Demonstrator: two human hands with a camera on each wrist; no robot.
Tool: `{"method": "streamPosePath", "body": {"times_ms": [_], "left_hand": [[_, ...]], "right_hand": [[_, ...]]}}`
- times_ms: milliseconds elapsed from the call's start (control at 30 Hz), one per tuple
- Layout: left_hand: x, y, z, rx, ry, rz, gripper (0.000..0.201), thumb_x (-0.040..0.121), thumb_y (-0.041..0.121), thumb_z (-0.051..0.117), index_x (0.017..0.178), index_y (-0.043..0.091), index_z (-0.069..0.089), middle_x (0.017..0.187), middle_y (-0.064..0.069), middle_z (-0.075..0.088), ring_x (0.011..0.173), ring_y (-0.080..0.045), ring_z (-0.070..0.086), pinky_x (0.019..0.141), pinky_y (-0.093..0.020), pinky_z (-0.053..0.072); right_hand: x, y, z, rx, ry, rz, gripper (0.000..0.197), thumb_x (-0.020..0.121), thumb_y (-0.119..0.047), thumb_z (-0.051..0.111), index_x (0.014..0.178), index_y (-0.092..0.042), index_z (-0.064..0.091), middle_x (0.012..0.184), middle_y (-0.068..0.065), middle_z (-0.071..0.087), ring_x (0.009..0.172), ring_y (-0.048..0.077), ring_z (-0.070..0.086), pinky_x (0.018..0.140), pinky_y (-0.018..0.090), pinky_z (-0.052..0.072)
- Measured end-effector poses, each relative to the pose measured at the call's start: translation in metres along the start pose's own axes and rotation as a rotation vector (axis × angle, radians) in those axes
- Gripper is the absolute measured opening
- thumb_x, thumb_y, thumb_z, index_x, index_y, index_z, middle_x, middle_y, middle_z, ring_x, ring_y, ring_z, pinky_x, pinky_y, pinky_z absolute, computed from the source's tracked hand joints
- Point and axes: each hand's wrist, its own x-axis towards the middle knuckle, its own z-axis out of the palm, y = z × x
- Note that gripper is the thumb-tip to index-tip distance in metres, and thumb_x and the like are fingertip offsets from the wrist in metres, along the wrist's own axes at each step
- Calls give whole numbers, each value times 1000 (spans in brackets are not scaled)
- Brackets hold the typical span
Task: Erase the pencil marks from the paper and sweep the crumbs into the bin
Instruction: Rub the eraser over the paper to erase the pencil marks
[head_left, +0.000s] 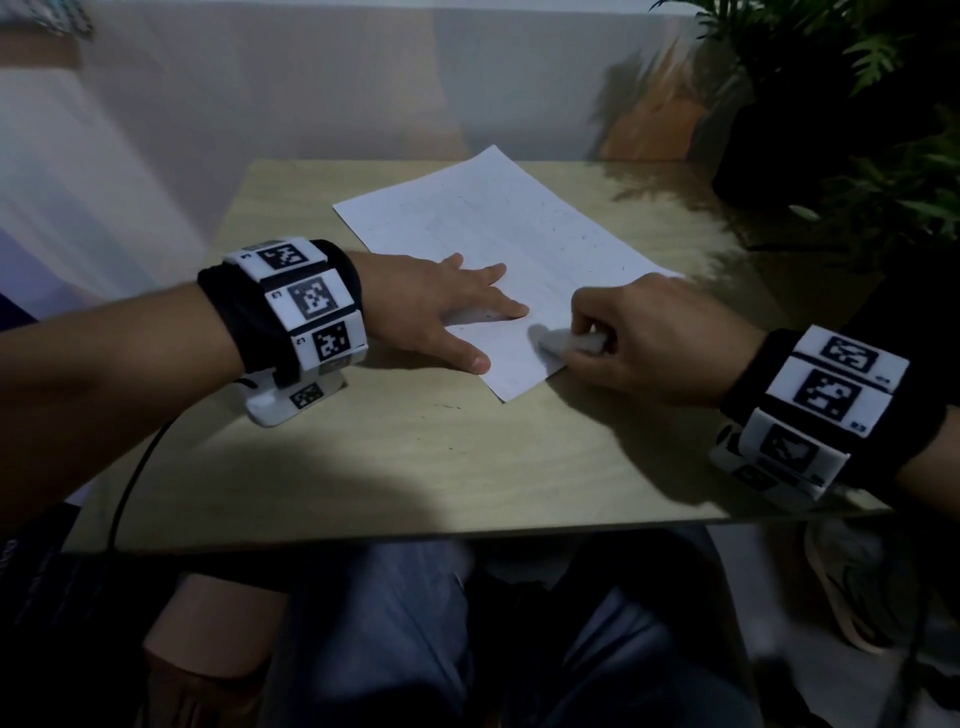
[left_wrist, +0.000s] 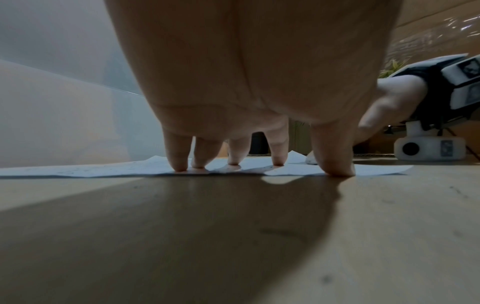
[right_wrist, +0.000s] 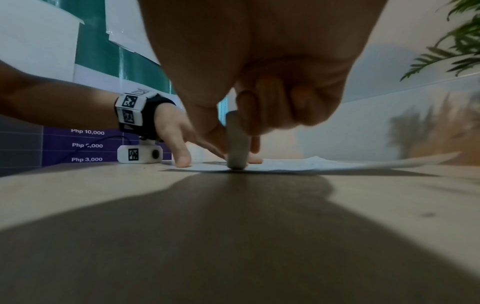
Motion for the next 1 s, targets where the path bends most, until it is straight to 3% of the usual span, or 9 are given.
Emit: {"method": "streamPosePath", "body": {"times_ms": [133, 300, 367, 467, 600, 700, 767, 900, 1000], "left_hand": [[0, 1, 0, 7, -2, -4, 87, 75, 79, 43, 153, 59, 9, 167, 17, -16, 156, -24, -12, 126, -49, 6], [1, -1, 0, 1, 17, 0, 80, 84, 73, 49, 153, 60, 9, 167, 17, -14, 156, -23, -12, 126, -48, 6], [1, -1, 0, -10, 14, 3, 81, 83, 74, 49, 153, 60, 10, 167, 17, -14, 156, -23, -12, 126, -48, 6], [1, -1, 0, 0, -2, -4, 85, 77, 79, 45, 152, 61, 9, 166, 19, -15, 155, -21, -13, 126, -49, 6], [1, -2, 1, -7, 20, -6, 79, 86, 72, 51, 153, 60, 10, 166, 20, -15, 156, -21, -13, 126, -48, 7], [1, -1, 0, -10, 5, -1, 86, 77, 78, 46, 152, 61, 10, 166, 19, -15, 155, -22, -13, 126, -48, 6], [0, -1, 0, -9, -6, -6, 90, 71, 80, 43, 152, 61, 10, 166, 19, -15, 155, -22, -13, 126, -48, 7], [0, -2, 1, -9, 13, -4, 83, 81, 76, 48, 152, 61, 10, 166, 19, -14, 155, -22, -13, 126, -49, 7], [0, -1, 0, -12, 7, -2, 85, 77, 78, 46, 152, 60, 11, 167, 18, -15, 155, -23, -13, 126, -48, 6]], "right_hand": [[-4, -5, -3, 181, -138, -20, 45, 76, -68, 50, 88, -26, 62, 68, -9, 60, 64, 7, 55, 56, 27, 38], [-4, 3, -2, 18, -5, 32, 38, 85, -60, 53, 81, -23, 59, 66, -5, 59, 66, 23, 56, 57, 33, 38], [-9, -6, -5, 132, -111, -49, 41, 80, -62, 51, 85, -23, 62, 67, -5, 61, 63, 16, 56, 58, 33, 42], [-6, -1, -7, 216, -172, 29, 45, 73, -67, 52, 85, -26, 65, 69, -9, 62, 65, 7, 57, 58, 29, 41], [-5, 11, -2, -18, 17, 128, 36, 80, -56, 54, 75, -21, 56, 63, -4, 56, 67, 26, 56, 59, 36, 46], [-12, -1, -2, 118, -92, -21, 37, 82, -59, 55, 82, -23, 57, 66, -4, 59, 63, 18, 55, 58, 35, 45], [-10, -1, -5, 208, -162, -1, 37, 79, -61, 59, 86, -25, 61, 69, -5, 62, 65, 12, 56, 60, 33, 44], [-3, 14, -1, -51, 20, 144, 29, 83, -52, 57, 84, -22, 57, 69, 1, 59, 69, 30, 56, 58, 36, 42], [-7, 2, 2, -16, -18, 7, 32, 86, -53, 53, 85, -22, 55, 68, -1, 59, 64, 27, 55, 57, 35, 43]]}}
